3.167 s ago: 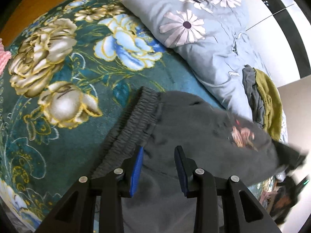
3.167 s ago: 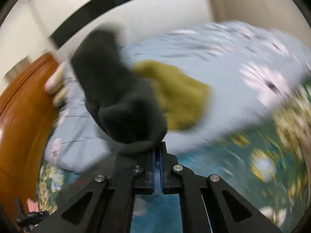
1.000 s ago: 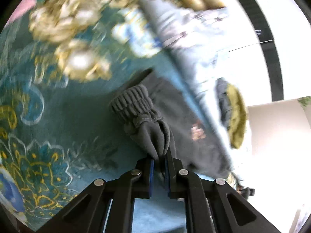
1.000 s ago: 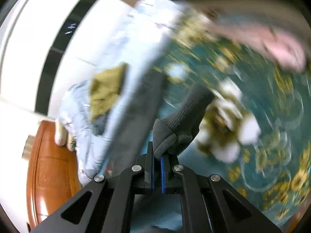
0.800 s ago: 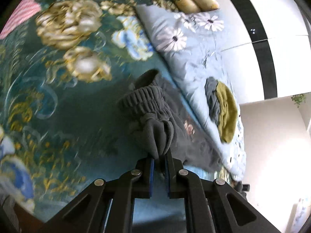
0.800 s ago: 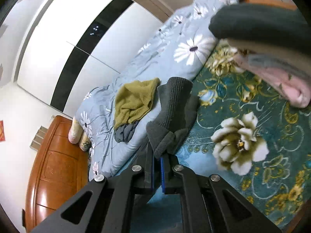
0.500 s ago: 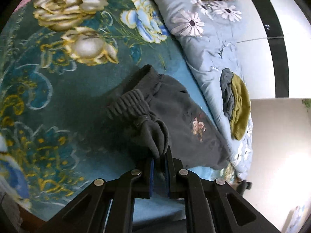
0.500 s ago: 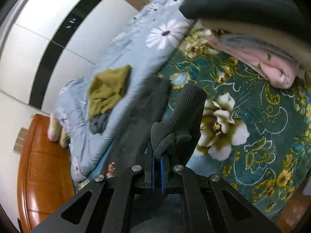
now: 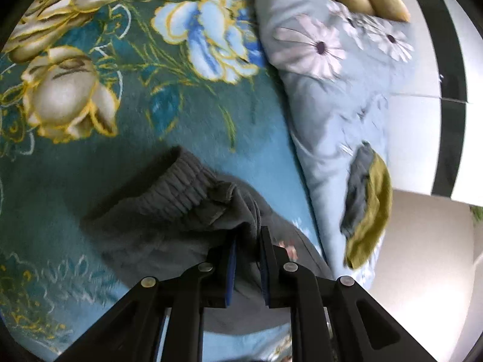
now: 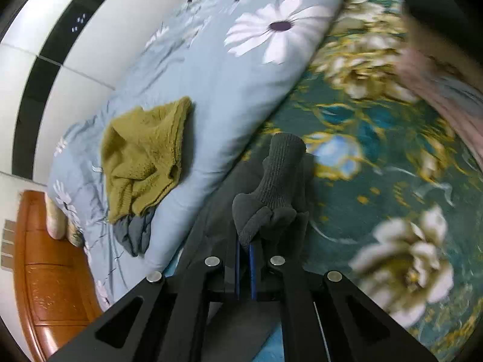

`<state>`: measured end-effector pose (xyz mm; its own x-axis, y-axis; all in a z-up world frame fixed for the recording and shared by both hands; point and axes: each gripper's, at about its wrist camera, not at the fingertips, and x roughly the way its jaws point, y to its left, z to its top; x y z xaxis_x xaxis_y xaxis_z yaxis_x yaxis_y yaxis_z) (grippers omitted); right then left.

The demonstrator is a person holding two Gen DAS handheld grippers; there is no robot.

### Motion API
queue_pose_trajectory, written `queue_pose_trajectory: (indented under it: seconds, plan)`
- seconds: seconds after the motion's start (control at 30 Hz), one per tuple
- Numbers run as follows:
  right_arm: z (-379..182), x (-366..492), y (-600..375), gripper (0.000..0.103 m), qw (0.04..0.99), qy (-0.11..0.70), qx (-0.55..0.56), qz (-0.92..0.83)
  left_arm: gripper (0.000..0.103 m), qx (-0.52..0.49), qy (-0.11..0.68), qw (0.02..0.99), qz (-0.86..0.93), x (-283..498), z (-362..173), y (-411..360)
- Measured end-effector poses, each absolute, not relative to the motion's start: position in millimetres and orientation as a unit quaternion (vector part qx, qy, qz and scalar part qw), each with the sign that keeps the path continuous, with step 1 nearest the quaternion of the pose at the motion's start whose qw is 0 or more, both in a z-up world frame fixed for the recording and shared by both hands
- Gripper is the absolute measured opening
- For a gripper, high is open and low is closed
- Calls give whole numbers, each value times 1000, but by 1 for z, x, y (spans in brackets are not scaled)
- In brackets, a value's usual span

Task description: Fold clothes

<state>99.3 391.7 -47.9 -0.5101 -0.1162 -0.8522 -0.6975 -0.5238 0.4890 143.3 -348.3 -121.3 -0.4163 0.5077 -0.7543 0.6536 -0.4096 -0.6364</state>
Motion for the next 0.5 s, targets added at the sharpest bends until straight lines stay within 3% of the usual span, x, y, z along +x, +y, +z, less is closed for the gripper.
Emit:
queue_pose_trajectory:
  seconds: [0.23,0.37,0.43,0.5]
  plan:
    - [-77,35,383,5,182,411,-490,747,18,519,564,88,-636,134,-144,-352]
    - [-88,21,385,11,148,409,-491,755,34,512,539,53,-667,133,-121,-346]
    - [-87,19,385,21,126,403,-486,765,45,502,521,33,-690,136,-103,-346]
    - [-80,20,387,38,101,394,-472,782,55,493,500,37,-711,147,-87,-352]
